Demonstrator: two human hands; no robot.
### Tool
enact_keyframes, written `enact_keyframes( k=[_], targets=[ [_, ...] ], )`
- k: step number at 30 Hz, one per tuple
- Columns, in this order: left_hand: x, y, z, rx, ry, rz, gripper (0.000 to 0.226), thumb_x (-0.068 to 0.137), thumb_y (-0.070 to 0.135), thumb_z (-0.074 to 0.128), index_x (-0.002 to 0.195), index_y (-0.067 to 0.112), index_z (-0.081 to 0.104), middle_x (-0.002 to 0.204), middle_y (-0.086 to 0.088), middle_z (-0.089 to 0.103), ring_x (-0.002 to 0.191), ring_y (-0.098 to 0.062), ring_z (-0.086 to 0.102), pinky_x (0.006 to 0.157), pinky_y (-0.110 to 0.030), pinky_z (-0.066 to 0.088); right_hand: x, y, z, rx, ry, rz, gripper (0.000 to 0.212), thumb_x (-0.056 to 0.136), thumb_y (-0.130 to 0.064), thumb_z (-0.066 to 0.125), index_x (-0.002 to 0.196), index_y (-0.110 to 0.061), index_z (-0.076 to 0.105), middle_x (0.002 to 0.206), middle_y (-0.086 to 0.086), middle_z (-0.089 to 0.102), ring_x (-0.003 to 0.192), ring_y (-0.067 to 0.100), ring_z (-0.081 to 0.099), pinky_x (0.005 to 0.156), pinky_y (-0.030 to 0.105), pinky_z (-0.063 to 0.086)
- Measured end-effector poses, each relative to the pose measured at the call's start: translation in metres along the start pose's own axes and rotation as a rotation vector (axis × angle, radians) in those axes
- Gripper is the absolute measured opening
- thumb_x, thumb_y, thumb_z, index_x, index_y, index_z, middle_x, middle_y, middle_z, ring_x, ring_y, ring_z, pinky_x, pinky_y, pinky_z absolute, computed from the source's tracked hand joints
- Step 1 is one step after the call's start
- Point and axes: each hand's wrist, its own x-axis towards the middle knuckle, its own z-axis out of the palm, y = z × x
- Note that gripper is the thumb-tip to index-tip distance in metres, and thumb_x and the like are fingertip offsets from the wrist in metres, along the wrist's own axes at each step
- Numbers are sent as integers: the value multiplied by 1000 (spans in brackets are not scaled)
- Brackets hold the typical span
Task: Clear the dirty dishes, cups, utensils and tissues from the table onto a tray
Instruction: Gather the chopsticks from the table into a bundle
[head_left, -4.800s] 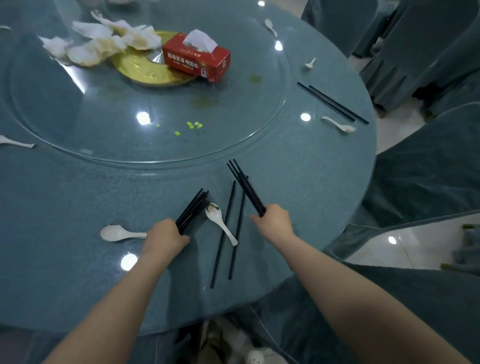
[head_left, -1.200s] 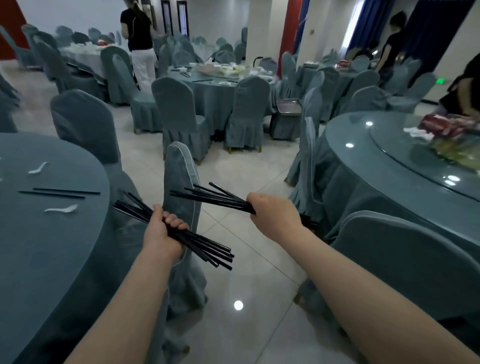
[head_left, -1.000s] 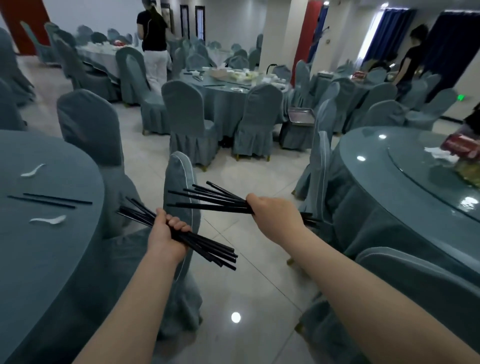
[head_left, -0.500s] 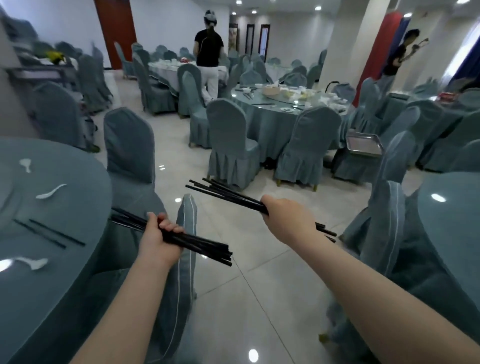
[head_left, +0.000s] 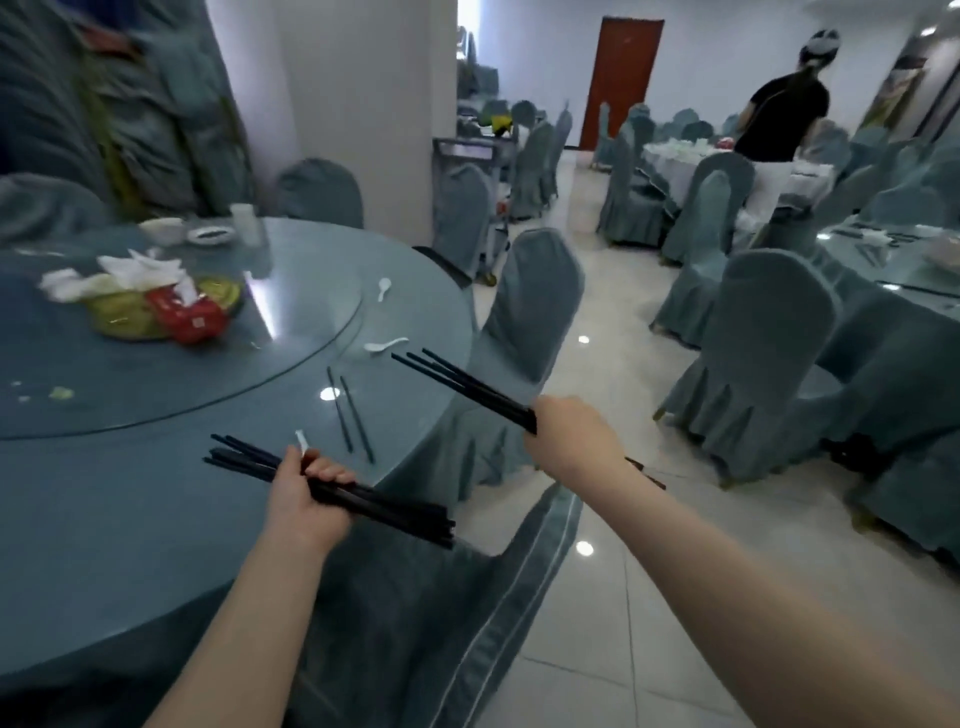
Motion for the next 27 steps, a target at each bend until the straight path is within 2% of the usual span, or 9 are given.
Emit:
enact_keyframes(
  k=[3, 7, 11, 14, 16, 19, 21, 23, 27],
  targets=[
    [21, 24, -2, -50, 16, 34, 44, 99, 45, 36, 63, 21, 38, 37, 10, 30, 33, -5, 31, 44, -15, 27, 44, -28, 20, 82, -82, -69, 23, 85, -16, 47, 64, -21, 39, 67, 4, 51, 63, 26, 53, 50, 30, 39],
    [41, 43, -15, -106, 104, 97, 40, 98, 42, 39, 65, 20, 40, 37, 10, 31, 30, -4, 32, 38, -10, 29, 101, -54, 52, 147, -183, -82, 12, 85, -18, 48, 75, -13, 53, 69, 4, 53, 58, 20, 50, 43, 26, 32],
    [60, 55, -24, -159, 211, 145, 39, 98, 43, 41, 66, 20, 41, 38, 10, 32, 31, -5, 32, 40, -15, 29, 152, -75, 96, 226, -321, -87, 12, 84, -19, 52, 74, -13, 53, 67, 2, 54, 55, 17, 50, 40, 22, 31],
    [78, 60, -25, -206, 283, 222, 40, 98, 43, 41, 67, 19, 43, 39, 10, 33, 32, -5, 32, 47, -16, 27, 196, -93, 135, 275, -409, -96, 15, 82, -14, 51, 68, -11, 51, 66, 2, 55, 56, 19, 51, 41, 21, 33],
    [86, 60, -30, -212, 358, 278, 40, 98, 43, 41, 67, 19, 45, 40, 10, 34, 33, -5, 33, 44, -17, 29, 222, -105, 162, 296, -478, -91, 15, 82, -11, 50, 66, -11, 50, 72, 8, 61, 63, 25, 56, 46, 23, 40],
    [93, 54, -40, -232, 460, 350, 39, 97, 42, 44, 65, 19, 44, 39, 9, 35, 32, -5, 35, 37, -17, 31, 257, -124, 203, 332, -546, -88, 10, 81, -7, 50, 81, -3, 58, 79, 15, 63, 72, 30, 62, 53, 27, 45],
    [97, 48, -48, -264, 535, 394, 38, 97, 41, 46, 65, 19, 45, 39, 9, 35, 32, -6, 35, 38, -17, 32, 279, -137, 228, 336, -565, -108, 8, 83, -8, 52, 85, -3, 58, 74, 12, 59, 66, 29, 58, 52, 26, 42],
    [99, 43, -53, -290, 591, 423, 38, 97, 41, 46, 66, 18, 45, 39, 9, 34, 32, -6, 35, 42, -19, 31, 296, -149, 249, 350, -580, -121, 13, 86, -16, 57, 86, -3, 59, 72, 10, 57, 63, 26, 55, 53, 27, 41],
    [94, 29, -61, -343, 660, 455, 39, 96, 42, 48, 66, 18, 46, 41, 8, 34, 33, -6, 35, 50, -21, 28, 308, -166, 279, 336, -580, -133, 45, 85, -46, 65, 71, -5, 54, 65, 7, 53, 62, 25, 55, 48, 27, 36]
  ],
)
